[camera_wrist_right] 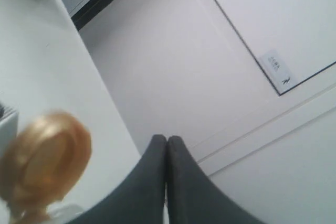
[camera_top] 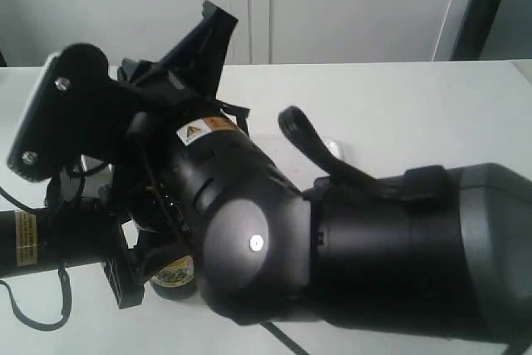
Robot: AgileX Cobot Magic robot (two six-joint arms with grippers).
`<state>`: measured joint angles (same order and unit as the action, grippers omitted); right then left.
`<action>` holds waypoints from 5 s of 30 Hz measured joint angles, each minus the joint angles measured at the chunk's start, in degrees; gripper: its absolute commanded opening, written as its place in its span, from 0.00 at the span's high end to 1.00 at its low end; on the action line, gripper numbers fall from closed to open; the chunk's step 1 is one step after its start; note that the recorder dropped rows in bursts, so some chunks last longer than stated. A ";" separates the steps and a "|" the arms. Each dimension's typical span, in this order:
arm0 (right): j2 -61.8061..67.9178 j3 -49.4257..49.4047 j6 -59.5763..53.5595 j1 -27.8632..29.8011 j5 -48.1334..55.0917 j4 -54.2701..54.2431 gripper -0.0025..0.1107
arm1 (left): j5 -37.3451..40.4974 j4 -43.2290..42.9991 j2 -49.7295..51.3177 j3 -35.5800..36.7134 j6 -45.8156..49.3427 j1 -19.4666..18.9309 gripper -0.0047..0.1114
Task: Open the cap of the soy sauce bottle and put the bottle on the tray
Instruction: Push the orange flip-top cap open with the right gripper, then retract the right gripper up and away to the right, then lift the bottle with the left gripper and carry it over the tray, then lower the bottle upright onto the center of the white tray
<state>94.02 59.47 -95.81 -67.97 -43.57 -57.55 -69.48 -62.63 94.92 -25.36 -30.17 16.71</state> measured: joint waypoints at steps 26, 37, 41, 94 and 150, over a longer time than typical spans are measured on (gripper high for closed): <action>-10.63 5.19 4.76 20.48 54.00 -9.76 0.98 | 0.00 0.00 0.00 0.00 0.10 0.00 0.96; -10.63 5.19 39.71 35.35 80.88 34.64 0.98 | 0.00 0.00 0.00 0.00 0.10 0.00 0.96; -10.63 5.53 54.44 37.78 83.63 45.01 0.98 | 0.00 0.00 0.00 0.00 0.10 0.00 0.96; -9.82 5.53 76.35 53.46 80.25 51.81 0.98 | 5.44 10.58 -8.98 -11.43 -8.33 0.00 0.96; -6.90 5.53 76.35 53.46 79.91 51.69 0.98 | 16.31 16.52 20.94 -39.36 -6.95 11.16 0.96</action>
<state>87.13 65.00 -19.46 -14.50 36.34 -5.86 -53.17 -46.11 115.86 -64.73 -37.12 27.87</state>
